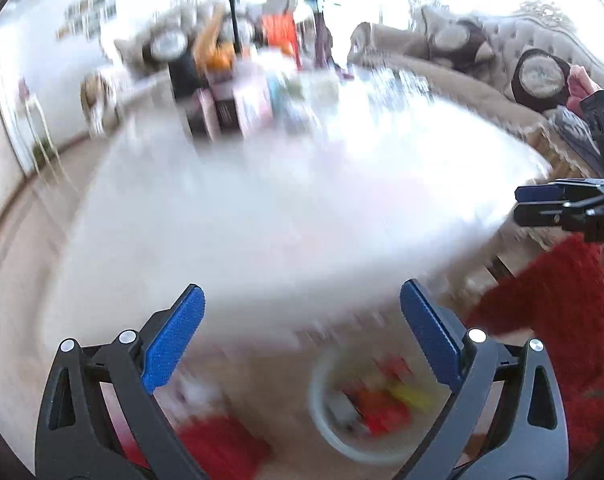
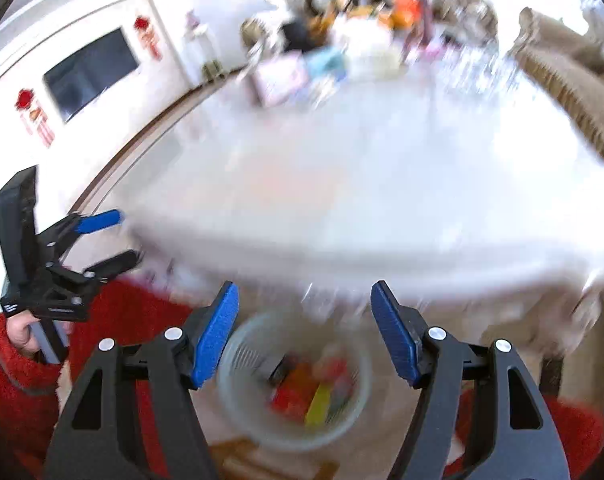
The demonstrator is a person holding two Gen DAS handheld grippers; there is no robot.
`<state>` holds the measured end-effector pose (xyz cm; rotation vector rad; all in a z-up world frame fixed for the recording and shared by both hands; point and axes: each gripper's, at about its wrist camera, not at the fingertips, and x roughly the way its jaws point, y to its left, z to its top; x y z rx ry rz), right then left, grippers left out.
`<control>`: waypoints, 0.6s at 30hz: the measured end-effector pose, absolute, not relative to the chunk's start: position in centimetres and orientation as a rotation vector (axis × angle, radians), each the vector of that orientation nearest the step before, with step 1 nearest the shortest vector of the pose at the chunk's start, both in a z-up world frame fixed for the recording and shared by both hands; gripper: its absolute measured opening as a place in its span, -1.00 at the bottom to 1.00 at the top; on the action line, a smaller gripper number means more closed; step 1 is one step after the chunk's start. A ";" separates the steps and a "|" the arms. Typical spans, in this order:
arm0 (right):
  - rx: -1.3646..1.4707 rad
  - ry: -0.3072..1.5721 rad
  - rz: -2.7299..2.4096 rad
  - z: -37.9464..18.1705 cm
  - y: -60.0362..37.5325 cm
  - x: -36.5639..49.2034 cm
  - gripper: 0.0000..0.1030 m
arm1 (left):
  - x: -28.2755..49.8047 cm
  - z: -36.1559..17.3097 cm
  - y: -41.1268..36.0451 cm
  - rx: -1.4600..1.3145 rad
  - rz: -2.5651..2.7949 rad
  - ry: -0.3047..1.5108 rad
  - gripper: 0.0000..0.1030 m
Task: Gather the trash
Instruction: 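Move both open tools back over the table toward the remaining items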
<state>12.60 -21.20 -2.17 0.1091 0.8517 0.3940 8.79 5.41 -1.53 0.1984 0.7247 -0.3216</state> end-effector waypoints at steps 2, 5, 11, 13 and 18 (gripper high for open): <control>0.125 0.817 0.372 -1.2 -21.5 14.7 0.33 | 11.8 0.0 5.9 0.207 -0.326 0.688 0.85; 0.145 0.796 0.353 -0.2 -21.8 18.3 0.33 | 16.7 1.6 6.4 0.218 -0.357 0.650 0.85; 0.153 0.799 0.342 -0.1 -21.6 24.9 0.33 | 25.1 2.3 5.2 0.317 -0.400 0.618 0.85; 0.150 0.806 0.328 0.0 -21.4 27.6 0.33 | 27.2 2.1 4.6 0.330 -0.434 0.622 0.85; 0.175 0.809 0.320 0.4 -21.2 30.7 0.33 | 32.4 1.2 4.3 0.313 -0.504 0.632 0.85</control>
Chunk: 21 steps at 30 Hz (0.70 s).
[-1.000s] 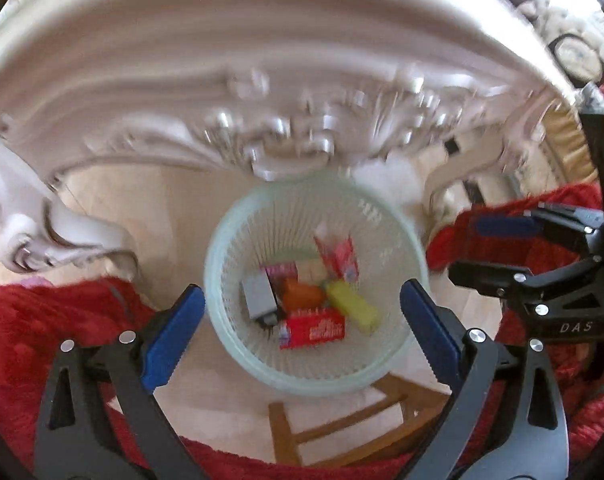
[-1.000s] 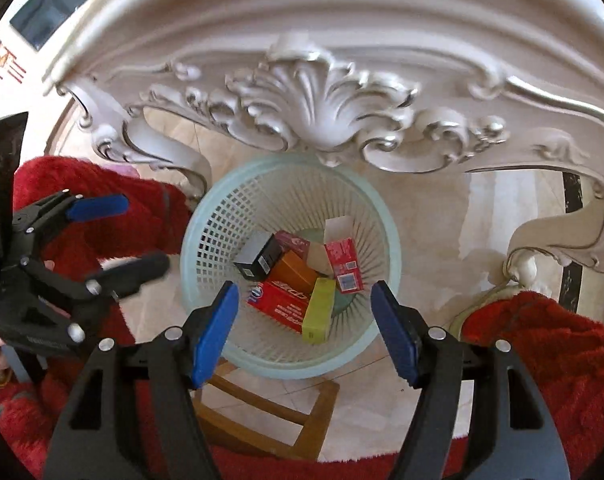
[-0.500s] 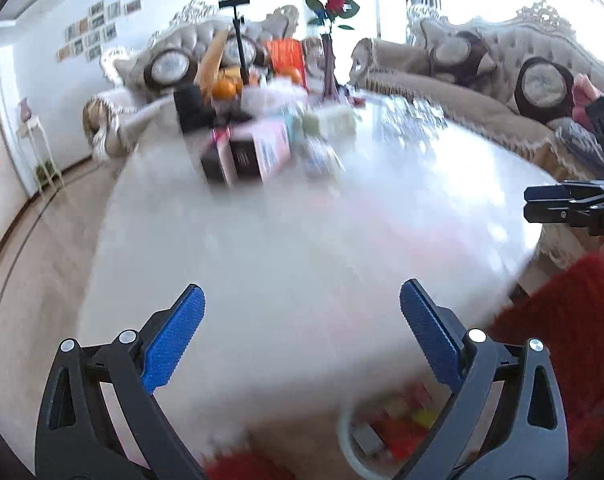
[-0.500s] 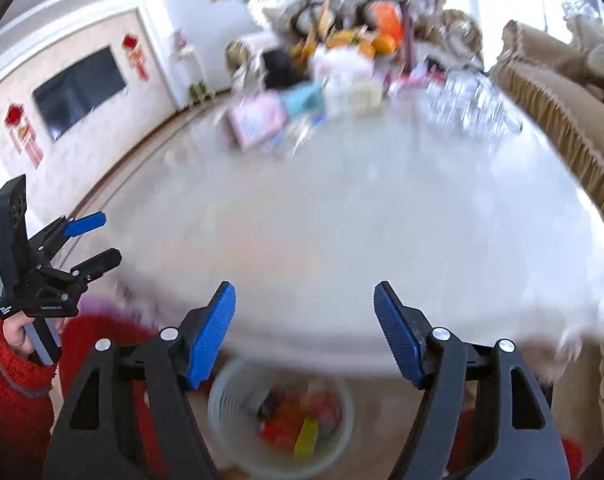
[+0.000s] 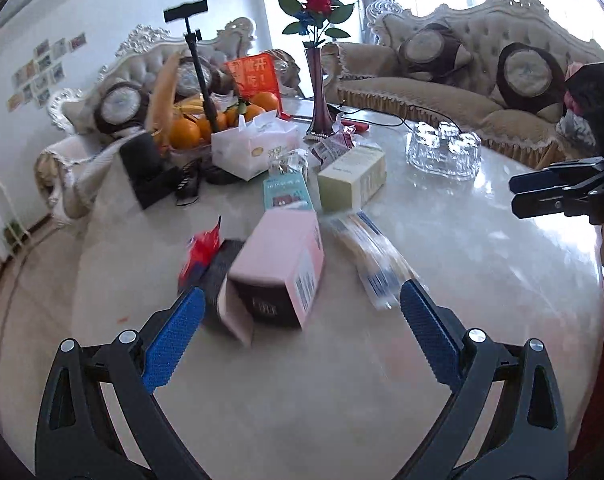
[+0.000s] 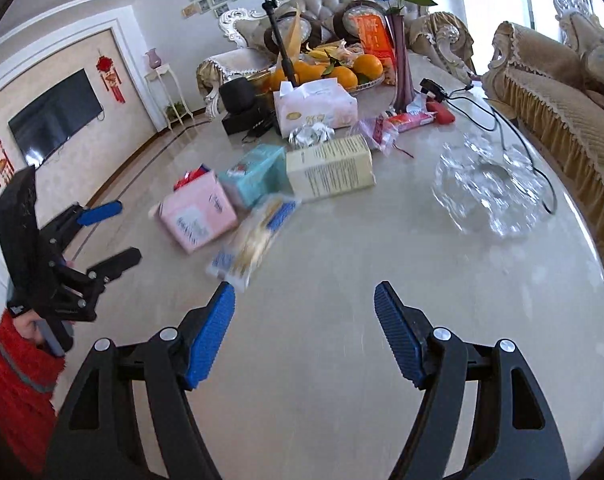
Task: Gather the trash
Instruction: 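Move both open tools back over the table toward the remaining items, then grasp the pink box with the left tool while the right tool grasps the cream box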
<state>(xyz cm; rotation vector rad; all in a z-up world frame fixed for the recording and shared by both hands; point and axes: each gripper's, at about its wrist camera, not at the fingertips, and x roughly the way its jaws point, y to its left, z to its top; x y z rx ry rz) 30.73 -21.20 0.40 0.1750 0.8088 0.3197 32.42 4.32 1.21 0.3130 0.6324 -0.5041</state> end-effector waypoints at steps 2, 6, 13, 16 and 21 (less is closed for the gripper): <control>0.175 0.802 0.322 0.6 -21.1 32.3 0.33 | 34.3 1.0 4.5 0.298 -0.528 0.635 0.85; 0.153 0.802 0.323 0.8 -20.5 34.3 0.33 | 37.0 0.7 4.6 0.276 -0.569 0.658 0.85; 0.148 0.795 0.262 1.6 -20.2 38.7 0.33 | 39.6 -0.6 4.3 0.199 -0.646 0.768 0.85; 0.126 0.794 0.237 1.9 -19.7 40.3 0.33 | 40.3 -1.5 4.0 0.166 -0.661 0.825 0.85; 0.103 0.825 0.182 0.8 -18.9 43.2 0.33 | 39.9 -1.5 3.3 0.130 -0.681 0.841 0.85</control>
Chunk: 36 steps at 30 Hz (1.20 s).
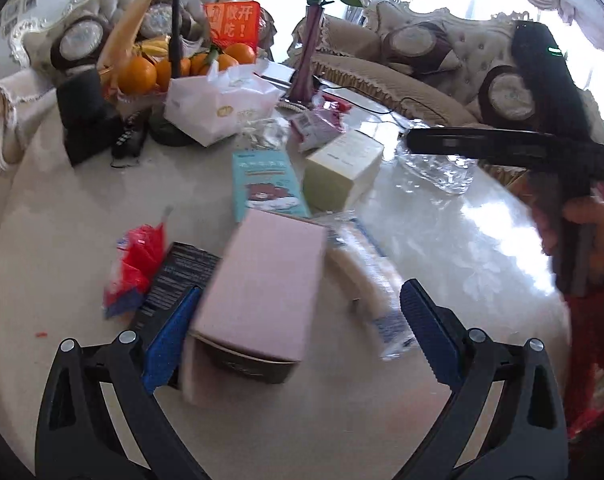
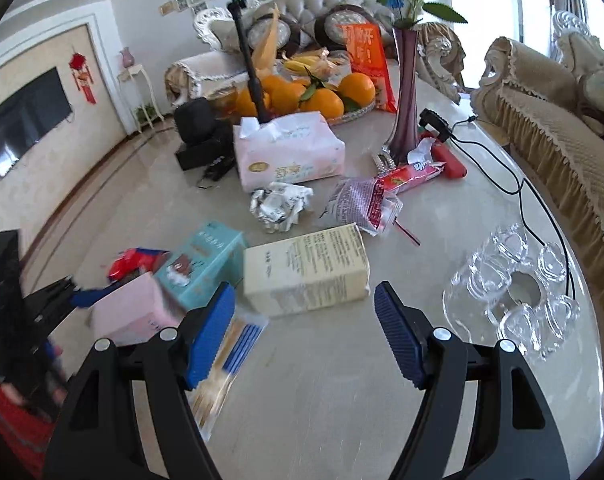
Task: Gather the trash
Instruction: 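Grasp the pink box with the left tool while the right tool grasps the cream box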
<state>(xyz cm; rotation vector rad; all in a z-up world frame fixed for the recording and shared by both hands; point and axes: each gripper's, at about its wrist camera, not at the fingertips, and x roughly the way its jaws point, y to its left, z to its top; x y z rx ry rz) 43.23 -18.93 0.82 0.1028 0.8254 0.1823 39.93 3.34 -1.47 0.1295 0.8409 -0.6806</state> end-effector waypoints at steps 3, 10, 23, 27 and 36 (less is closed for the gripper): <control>0.097 0.840 0.159 0.1 -18.7 44.4 0.33 | 39.2 -1.5 2.4 0.152 -0.680 0.873 0.85; 0.062 0.835 0.156 -0.7 -17.5 44.4 0.33 | 39.8 -2.1 2.1 0.066 -0.589 0.942 0.85; -0.017 0.829 -0.094 -0.5 -12.7 49.3 0.33 | 39.5 -2.5 1.6 0.045 -0.613 0.958 0.85; -0.039 0.891 -0.164 -2.0 -12.2 50.4 0.35 | 39.6 -2.6 2.0 0.035 -0.611 0.959 0.85; -0.208 0.912 -0.143 -3.2 -13.8 47.0 0.41 | 39.8 -2.9 2.0 0.056 -0.589 0.975 0.85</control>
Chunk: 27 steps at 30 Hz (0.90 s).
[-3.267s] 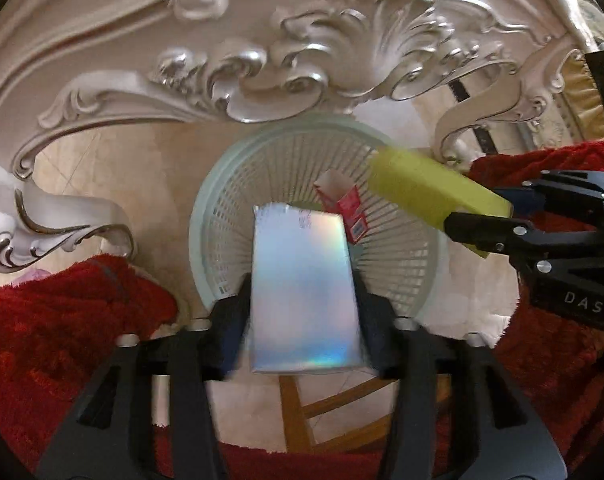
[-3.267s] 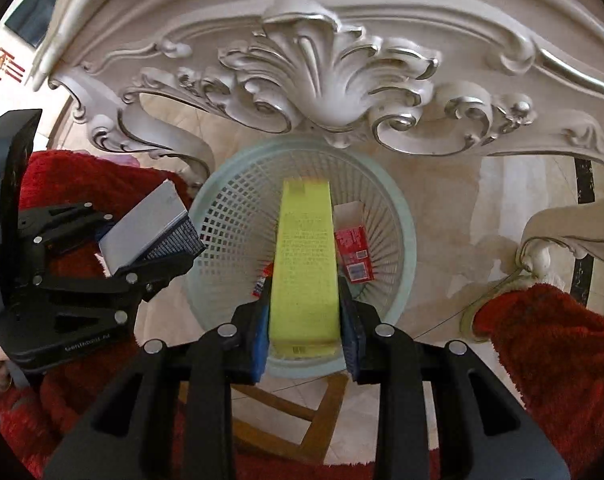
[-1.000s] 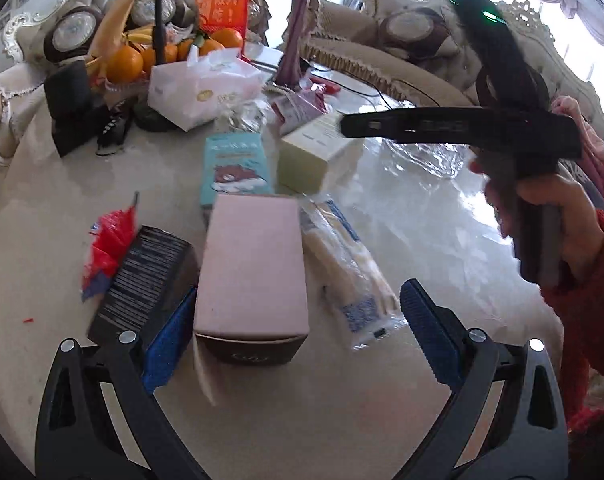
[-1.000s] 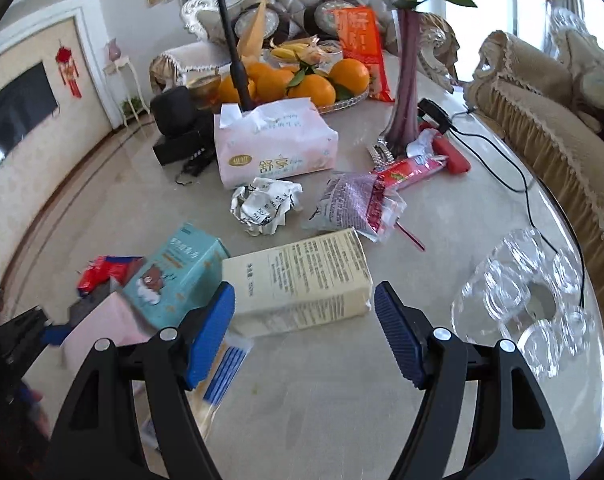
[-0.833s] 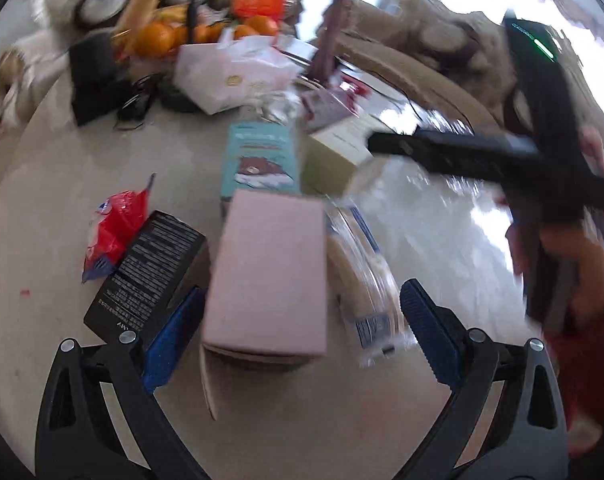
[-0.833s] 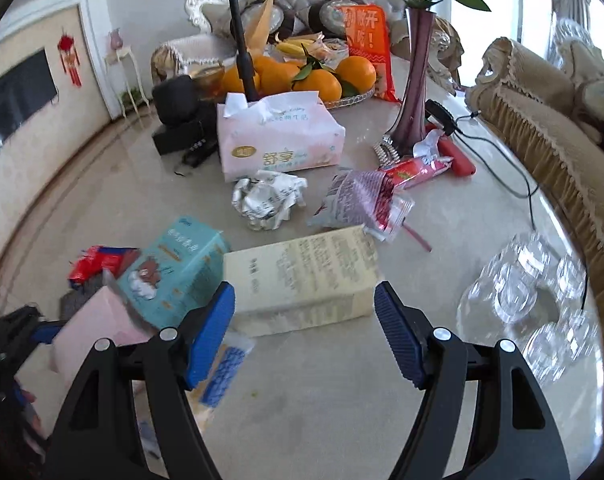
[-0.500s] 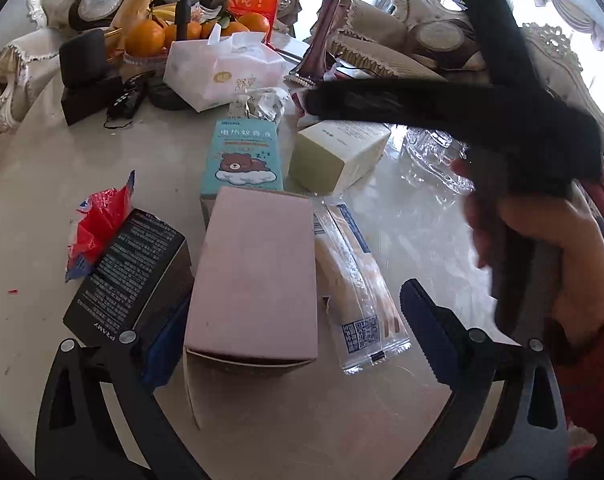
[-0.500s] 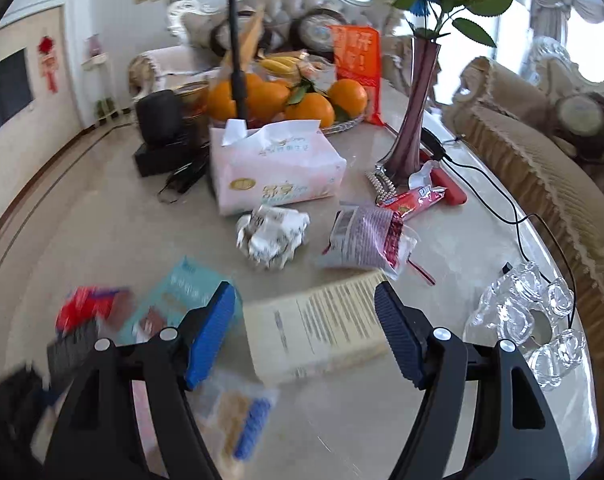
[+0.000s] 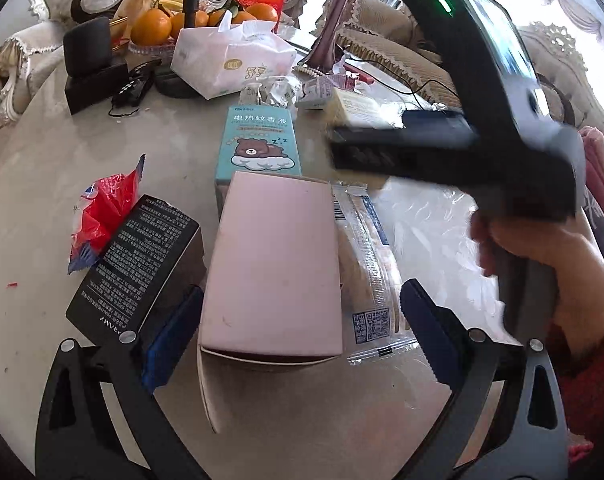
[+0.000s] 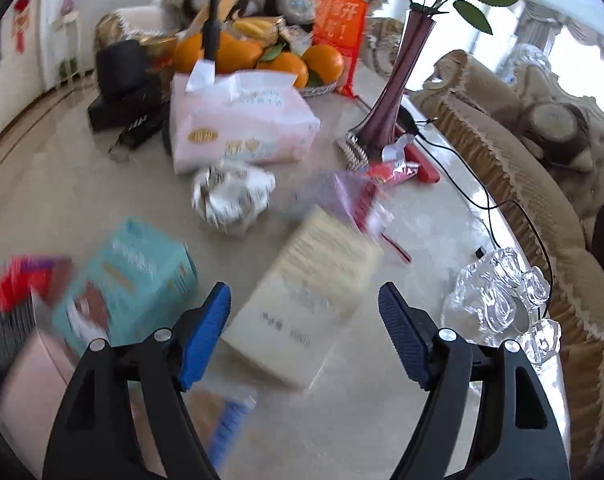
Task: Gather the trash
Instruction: 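Grasp the pink box with the left tool while the right tool grasps the cream box, then carry both boxes over the wastebasket and open both tools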
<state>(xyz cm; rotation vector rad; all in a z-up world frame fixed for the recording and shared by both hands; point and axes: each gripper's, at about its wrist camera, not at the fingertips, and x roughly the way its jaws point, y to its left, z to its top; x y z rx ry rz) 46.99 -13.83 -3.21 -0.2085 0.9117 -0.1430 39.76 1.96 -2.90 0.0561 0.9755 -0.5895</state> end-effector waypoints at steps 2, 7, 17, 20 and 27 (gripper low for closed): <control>-0.231 0.921 -0.128 -3.7 -14.9 46.4 0.41 | 39.7 -2.8 1.9 0.045 -0.589 0.974 0.85; -0.098 0.918 0.060 -4.0 -17.2 46.3 0.41 | 40.1 -2.4 1.6 0.033 -0.555 0.975 0.85; -0.098 0.913 0.154 -4.9 -17.6 47.2 0.40 | 41.3 -2.8 1.8 0.021 -0.452 0.970 0.60; -0.039 0.940 0.170 -5.2 -18.2 47.0 -0.05 | 41.4 -3.0 1.9 0.020 -0.431 0.984 -0.02; 0.131 0.931 0.216 -4.1 -20.3 44.8 -0.13 | 39.2 -1.5 1.3 0.090 -0.400 0.923 -0.03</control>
